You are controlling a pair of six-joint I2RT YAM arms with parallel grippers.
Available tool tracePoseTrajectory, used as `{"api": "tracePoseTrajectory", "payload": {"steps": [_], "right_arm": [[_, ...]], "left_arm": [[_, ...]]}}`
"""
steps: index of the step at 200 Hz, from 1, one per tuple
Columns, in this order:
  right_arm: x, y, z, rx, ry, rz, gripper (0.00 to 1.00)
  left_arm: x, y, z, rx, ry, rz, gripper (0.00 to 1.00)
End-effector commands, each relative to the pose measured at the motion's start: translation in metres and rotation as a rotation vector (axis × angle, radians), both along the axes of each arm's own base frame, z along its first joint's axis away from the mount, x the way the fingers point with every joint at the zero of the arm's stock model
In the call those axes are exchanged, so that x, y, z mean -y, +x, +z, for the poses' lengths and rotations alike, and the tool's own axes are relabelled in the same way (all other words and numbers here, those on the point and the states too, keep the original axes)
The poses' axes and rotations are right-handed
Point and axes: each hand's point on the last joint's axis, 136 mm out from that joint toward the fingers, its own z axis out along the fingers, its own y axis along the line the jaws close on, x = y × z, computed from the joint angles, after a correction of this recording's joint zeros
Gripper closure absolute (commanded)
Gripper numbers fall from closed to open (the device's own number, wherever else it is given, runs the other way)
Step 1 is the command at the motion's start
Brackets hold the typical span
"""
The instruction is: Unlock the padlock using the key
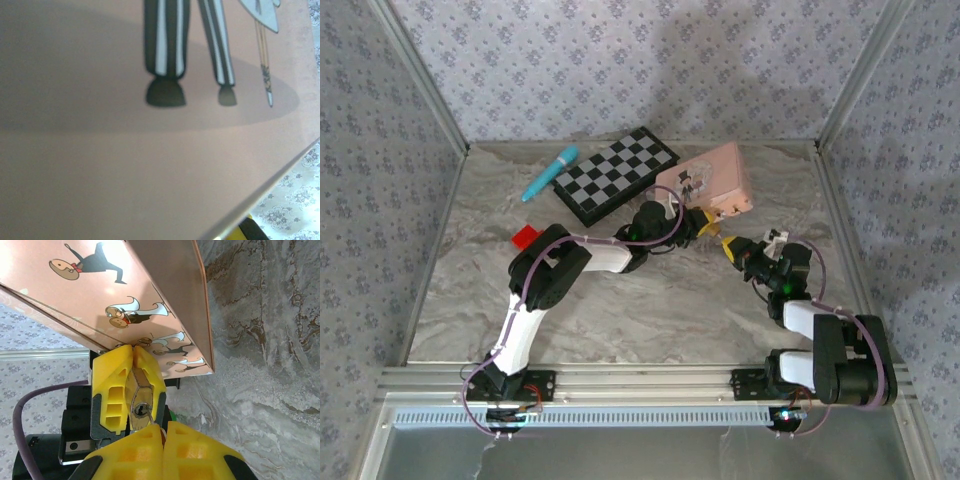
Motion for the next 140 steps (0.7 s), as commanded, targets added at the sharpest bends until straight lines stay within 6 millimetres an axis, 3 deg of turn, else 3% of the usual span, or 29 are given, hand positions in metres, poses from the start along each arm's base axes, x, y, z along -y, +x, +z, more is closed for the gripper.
{"api": "tracePoseTrajectory", "payload": {"steps": [1,36,110,140], "right_arm": [[-0.004,0.01,0.033,0.114,0.012,0.011,1.0],[-0.018,0.009,0.045,0.146,0.008,0.052,1.0],[-0.006,0.029,0.037,0.11,0.041,0.113,1.0],[-0.017,0.034,0.043,0.157,0.005,0.222,1.0]], "left_arm": [[0.009,-0.009,0.032,0.069,-0.08,-0.043,1.0],[0.01,-0.008,0.029,0.063,-0.075,-0.046,1.0],[0.013,-0.018,0.033,0.076,-0.088,-0.096,1.0],[0.017,-0.023,0.034,0.08,-0.089,-0.132,1.0]]}}
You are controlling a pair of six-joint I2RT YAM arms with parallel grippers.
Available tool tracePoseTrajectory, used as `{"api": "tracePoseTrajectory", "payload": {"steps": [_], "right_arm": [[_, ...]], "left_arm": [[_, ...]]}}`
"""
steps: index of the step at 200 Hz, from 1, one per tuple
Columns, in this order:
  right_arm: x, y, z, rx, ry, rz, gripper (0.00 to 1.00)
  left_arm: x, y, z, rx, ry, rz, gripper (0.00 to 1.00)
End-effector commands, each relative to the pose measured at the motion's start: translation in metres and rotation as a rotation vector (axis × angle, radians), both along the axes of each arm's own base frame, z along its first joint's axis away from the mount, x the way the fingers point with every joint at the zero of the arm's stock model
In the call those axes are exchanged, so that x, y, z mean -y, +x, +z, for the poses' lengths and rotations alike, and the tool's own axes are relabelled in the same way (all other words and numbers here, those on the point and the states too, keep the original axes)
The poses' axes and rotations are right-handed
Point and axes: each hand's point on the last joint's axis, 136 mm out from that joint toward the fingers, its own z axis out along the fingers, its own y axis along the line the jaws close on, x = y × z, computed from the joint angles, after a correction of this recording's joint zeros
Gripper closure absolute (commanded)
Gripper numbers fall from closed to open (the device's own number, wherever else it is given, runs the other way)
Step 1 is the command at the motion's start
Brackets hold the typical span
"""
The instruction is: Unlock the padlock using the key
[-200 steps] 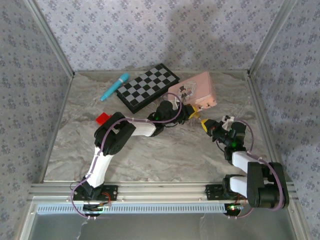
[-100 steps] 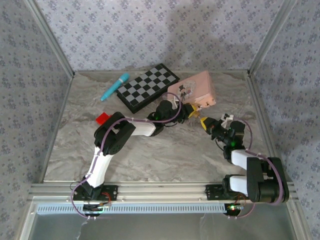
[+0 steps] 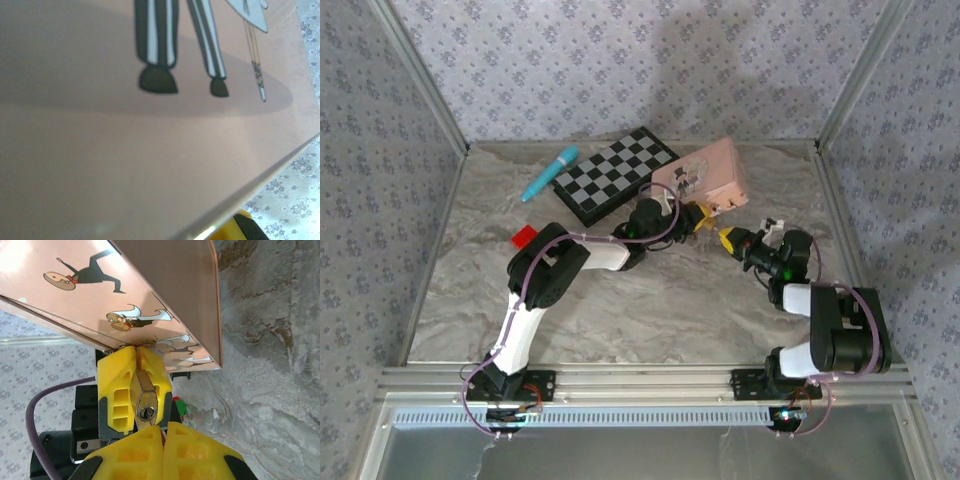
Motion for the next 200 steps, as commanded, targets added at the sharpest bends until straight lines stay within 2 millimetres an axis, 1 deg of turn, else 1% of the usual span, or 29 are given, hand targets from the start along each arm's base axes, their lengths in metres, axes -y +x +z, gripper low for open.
{"api": "tracePoseTrajectory", "payload": {"steps": [1,15,40,61,79,92,102,110,130,148,164,185,200], "right_arm": [[-0.01,0.012,0.036,0.17,-0.033,0.098,1.0],[-0.011,0.012,0.032,0.175,-0.071,0.106,1.0],[-0.016,0.008,0.031,0.216,-0.158,0.123,1.0],[-0.023,0.001,0.03,0.251,-0.293,0.152,1.0],[-0.026,-0.007,0.032,0.289,-0.447,0.156,1.0],[-0.027,-0.01,0.037,0.312,-0.476,0.147,1.0],[-0.025,-0.009,0.037,0.298,-0.458,0.128,1.0],[-0.023,-0.007,0.034,0.261,-0.43,0.116,1.0],[-0.025,0.0,0.03,0.194,-0.301,0.101,1.0],[-0.029,0.007,0.031,0.16,-0.191,0.079,1.0],[-0.028,0.013,0.036,0.153,-0.118,0.053,1.0],[-0.027,0.018,0.043,0.149,-0.068,0.041,1.0],[-0.023,0.021,0.041,0.136,-0.063,0.04,1.0]], "left_arm": [[0.027,-0.038,0.03,0.067,-0.073,-0.179,1.0],[0.027,-0.037,0.028,0.059,-0.072,-0.181,1.0],[0.029,-0.036,0.031,0.061,-0.075,-0.184,1.0],[0.03,-0.034,0.033,0.06,-0.075,-0.186,1.0],[0.03,-0.033,0.032,0.054,-0.073,-0.184,1.0],[0.03,-0.033,0.032,0.053,-0.073,-0.185,1.0],[0.03,-0.033,0.033,0.054,-0.075,-0.184,1.0],[0.031,-0.033,0.033,0.054,-0.075,-0.184,1.0],[0.032,-0.033,0.033,0.056,-0.075,-0.187,1.0],[0.032,-0.034,0.033,0.058,-0.074,-0.187,1.0],[0.033,-0.035,0.032,0.059,-0.073,-0.188,1.0],[0.032,-0.036,0.03,0.06,-0.068,-0.192,1.0],[0.033,-0.039,0.029,0.067,-0.064,-0.206,1.0]]}}
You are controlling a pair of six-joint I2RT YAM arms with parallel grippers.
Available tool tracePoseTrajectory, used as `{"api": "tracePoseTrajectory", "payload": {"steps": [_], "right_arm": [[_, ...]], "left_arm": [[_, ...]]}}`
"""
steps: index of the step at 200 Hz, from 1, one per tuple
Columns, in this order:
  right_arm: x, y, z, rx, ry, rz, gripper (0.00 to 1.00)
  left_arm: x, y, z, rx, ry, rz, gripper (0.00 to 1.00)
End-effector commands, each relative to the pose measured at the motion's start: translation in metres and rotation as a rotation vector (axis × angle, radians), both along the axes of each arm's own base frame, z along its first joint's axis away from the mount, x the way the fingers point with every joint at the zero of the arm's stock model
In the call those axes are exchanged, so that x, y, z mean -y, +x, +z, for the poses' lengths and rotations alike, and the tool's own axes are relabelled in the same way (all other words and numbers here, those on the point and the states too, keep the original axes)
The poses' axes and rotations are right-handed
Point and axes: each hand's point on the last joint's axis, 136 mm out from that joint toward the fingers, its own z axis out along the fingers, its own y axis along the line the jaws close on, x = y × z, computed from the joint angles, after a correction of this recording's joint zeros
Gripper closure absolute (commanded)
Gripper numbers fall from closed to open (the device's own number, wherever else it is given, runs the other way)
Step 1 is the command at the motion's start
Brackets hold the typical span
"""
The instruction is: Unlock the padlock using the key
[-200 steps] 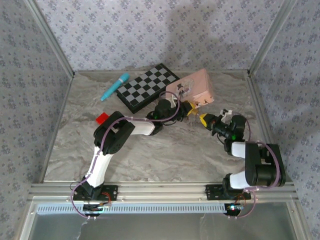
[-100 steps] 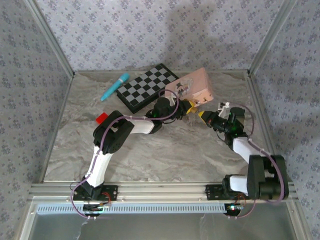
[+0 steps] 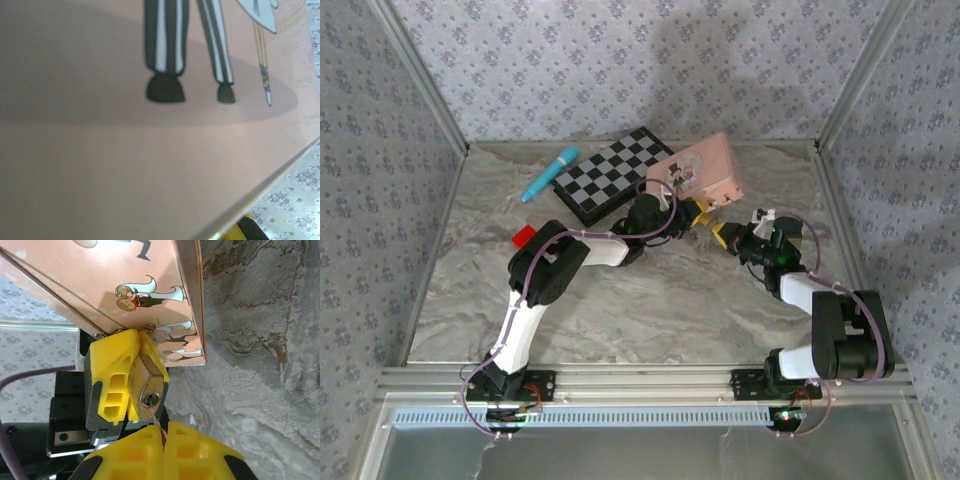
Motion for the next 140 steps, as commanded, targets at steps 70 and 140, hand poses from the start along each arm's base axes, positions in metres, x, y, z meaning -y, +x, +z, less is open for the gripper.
{"api": "tracePoseTrajectory", "payload": {"steps": [70,140], "right_arm": [[0.007,0.023,0.031,0.042,0.263,0.057,1.0],[0.004,0.025,0.013,0.02,0.281,0.001,1.0]], "left_arm": [[0.034,-0.073,0.027,0.098,-0.058,-0.304,1.0],[0.035,-0.069,0.037,0.145,-0.052,-0.286,1.0]]}}
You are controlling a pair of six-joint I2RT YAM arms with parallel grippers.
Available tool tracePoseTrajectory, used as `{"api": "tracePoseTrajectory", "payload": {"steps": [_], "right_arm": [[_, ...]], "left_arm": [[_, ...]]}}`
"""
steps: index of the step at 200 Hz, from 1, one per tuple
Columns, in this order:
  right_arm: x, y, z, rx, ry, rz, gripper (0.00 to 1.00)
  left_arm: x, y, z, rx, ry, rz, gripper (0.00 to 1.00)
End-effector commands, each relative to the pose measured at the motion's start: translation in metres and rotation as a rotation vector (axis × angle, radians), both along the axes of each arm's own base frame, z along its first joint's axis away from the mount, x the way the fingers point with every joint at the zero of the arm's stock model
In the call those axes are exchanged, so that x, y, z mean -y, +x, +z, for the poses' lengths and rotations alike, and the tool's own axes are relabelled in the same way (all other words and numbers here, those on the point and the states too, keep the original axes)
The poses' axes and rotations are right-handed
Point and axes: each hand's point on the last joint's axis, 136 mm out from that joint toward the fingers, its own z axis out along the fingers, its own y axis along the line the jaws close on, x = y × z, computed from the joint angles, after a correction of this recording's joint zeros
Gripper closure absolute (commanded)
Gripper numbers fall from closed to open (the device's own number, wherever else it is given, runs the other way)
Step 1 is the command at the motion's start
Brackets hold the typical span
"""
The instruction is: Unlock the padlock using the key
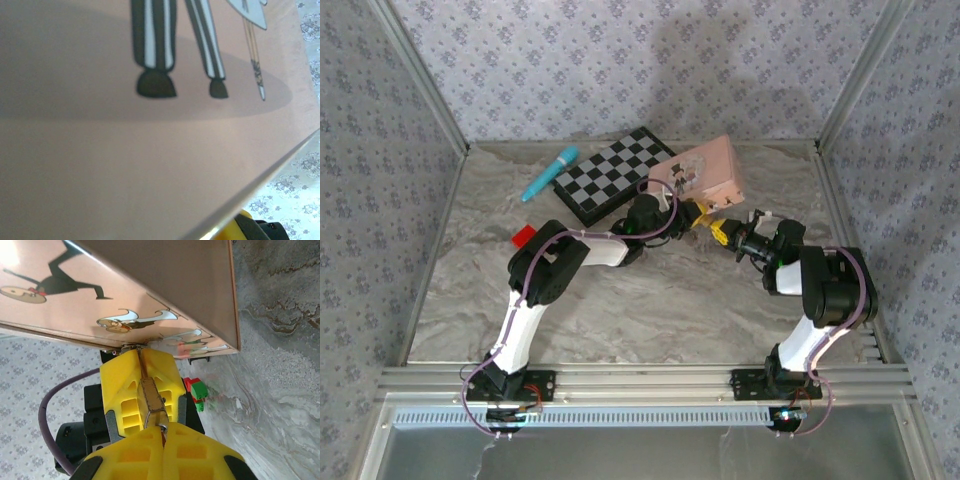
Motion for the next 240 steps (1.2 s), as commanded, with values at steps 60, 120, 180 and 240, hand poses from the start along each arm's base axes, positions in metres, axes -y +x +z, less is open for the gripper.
{"api": "tracePoseTrajectory", "payload": {"steps": [60,120,180,240], "right_arm": [[0.006,0.015,0.013,-0.249,0.293,-0.118,1.0],[0.007,0.028,0.093,-0.22,0.464,-0.095,1.0],[0.007,0.026,0.078,-0.135,0.358,-0.098,0.93],[0.007,0.014,0.043,-0.04,0.137,-0.109,0.71]], "left_arm": [[0.027,-0.062,0.061,0.373,-0.143,-0.284,1.0],[0.017,-0.062,0.067,0.462,-0.27,-0.315,1.0],[0.014,-0.047,0.06,0.408,-0.184,-0.245,1.0],[0.006,-0.02,0.04,0.23,-0.009,-0.106,1.0]]}}
